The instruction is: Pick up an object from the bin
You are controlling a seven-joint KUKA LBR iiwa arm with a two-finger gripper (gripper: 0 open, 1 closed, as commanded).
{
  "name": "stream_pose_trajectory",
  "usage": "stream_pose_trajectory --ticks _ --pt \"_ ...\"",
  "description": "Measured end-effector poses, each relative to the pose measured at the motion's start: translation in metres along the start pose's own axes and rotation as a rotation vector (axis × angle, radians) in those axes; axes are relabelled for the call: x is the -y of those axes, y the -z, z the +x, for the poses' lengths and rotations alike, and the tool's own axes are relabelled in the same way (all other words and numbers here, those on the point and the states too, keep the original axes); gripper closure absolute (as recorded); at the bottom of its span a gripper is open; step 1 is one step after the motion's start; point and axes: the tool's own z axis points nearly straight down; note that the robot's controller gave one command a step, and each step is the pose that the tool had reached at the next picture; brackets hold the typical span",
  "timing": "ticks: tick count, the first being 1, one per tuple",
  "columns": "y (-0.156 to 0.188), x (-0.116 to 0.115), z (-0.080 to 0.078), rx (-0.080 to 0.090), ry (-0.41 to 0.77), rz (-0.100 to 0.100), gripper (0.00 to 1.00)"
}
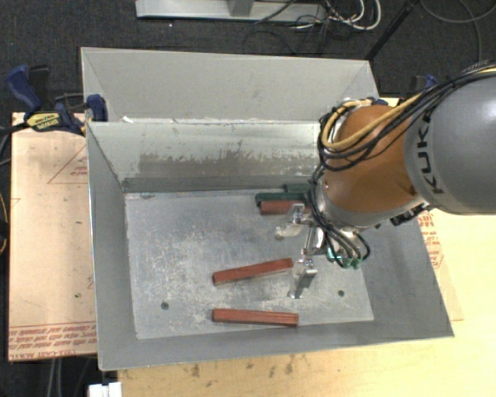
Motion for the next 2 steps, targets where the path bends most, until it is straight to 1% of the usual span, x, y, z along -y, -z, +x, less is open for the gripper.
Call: stream_pose_trajectory --ticks 1,2 --pt "0.004 0.0 -0.002 0.007 0.0 0.0 0.0" --pt "-0.066 -0.01 -0.051 0.02 -0.176 -0.002 1.0"
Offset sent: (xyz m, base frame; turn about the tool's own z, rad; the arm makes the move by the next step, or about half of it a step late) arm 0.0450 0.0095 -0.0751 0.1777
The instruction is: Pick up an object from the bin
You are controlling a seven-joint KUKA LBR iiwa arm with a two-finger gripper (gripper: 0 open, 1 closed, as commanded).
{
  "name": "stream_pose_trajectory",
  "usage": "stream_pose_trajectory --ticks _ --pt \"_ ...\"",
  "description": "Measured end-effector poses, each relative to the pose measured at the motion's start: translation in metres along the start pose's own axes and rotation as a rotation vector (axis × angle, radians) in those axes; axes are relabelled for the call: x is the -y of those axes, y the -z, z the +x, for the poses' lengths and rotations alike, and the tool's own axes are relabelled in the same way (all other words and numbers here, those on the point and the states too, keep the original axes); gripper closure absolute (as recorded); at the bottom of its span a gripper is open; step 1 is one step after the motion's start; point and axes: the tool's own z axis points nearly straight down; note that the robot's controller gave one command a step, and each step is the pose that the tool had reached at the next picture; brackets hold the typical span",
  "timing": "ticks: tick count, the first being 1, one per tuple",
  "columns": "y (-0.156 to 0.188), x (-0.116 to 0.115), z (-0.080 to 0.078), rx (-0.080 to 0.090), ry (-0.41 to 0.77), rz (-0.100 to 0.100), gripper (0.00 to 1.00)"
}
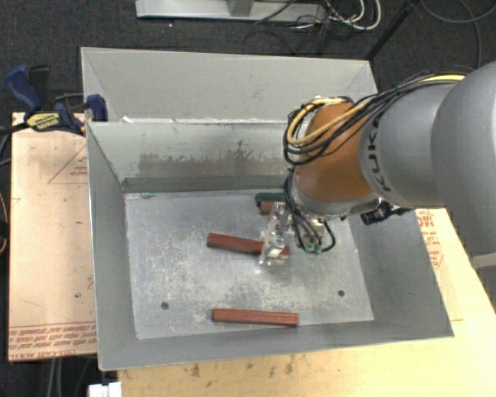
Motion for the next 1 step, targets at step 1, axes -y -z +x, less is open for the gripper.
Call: stream_pose_trajectory --ticks 1 --pt "0.0 0.0 0.0 0.0 0.0 0.0 1.0"
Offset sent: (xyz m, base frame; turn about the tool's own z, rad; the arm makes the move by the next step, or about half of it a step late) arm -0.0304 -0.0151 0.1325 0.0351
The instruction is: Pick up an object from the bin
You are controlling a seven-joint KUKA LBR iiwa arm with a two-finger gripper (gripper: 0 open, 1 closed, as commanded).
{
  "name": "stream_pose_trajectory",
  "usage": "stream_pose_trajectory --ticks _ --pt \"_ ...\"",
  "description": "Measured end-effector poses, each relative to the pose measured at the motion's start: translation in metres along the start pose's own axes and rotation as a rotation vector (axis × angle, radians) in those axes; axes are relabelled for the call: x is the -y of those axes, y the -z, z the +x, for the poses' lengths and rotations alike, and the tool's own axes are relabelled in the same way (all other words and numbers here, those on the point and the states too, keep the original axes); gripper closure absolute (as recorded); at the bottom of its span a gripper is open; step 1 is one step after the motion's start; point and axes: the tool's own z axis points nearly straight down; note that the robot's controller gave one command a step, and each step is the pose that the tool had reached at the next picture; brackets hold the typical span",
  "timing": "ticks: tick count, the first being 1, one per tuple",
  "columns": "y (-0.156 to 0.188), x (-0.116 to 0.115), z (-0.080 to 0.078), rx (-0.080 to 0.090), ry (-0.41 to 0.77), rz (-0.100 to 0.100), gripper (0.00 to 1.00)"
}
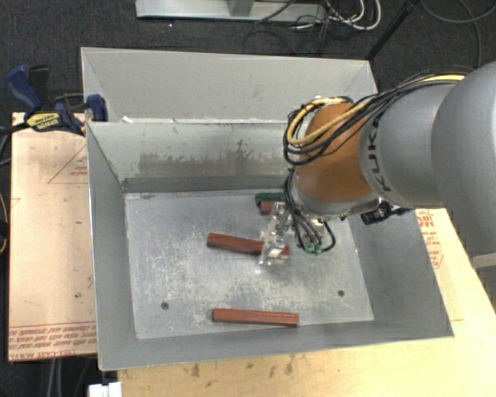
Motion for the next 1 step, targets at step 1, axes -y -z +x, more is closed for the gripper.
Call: stream_pose_trajectory --ticks 1 --pt "0.1328 0.0189 0.0249 -0.011 -0.033 0.003 1.0"
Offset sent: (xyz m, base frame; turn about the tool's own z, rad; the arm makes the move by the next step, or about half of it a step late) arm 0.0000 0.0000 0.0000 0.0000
